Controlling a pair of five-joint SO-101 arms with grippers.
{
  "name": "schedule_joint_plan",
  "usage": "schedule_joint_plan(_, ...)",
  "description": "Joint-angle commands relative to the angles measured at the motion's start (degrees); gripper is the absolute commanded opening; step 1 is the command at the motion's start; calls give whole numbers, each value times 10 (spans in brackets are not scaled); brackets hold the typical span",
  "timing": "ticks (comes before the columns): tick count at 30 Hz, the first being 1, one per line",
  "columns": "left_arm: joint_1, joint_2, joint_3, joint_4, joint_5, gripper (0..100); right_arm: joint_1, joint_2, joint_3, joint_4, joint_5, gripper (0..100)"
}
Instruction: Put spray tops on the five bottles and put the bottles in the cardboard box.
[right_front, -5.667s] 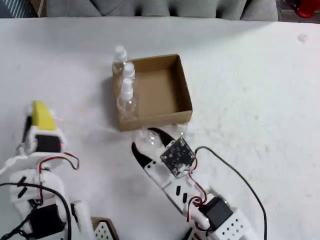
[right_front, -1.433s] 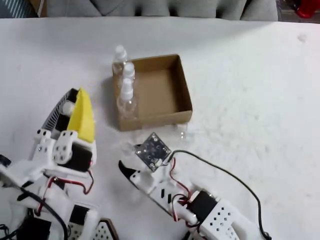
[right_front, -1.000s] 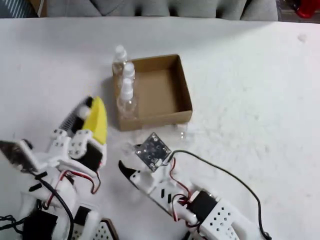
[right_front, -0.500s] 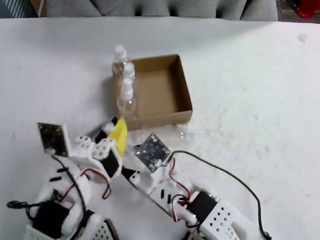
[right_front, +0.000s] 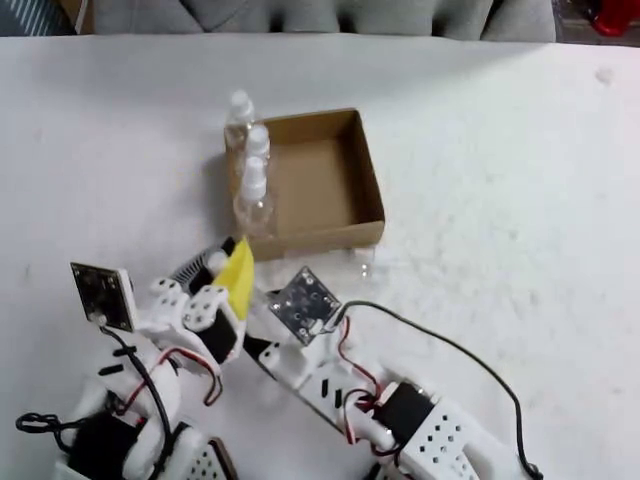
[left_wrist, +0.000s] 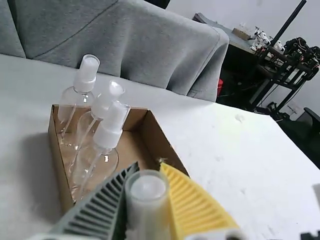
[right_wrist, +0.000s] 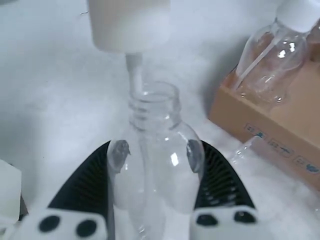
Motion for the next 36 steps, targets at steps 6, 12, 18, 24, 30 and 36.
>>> schedule_joint_plan(6,5,-7,-1,-6,4,24,0,-2,-20,-8,19,18)
schedule_joint_plan(12,5,-7,-2,-5,4,72,0,-2,-20,-7,22,18)
schedule_joint_plan(18,3,-7,-13,44,5,285,11,-2,-20,-7,22,18)
schedule_joint_plan(24,4,-7,-18,60,4,302,30,-2,-20,-10,23,18)
schedule_joint_plan(30,0,-7,-104,84,4,304,30,-2,-20,-8,23,18)
schedule_joint_plan(36,-10,-7,-263,153,3,302,51,-2,-19,-7,23,18)
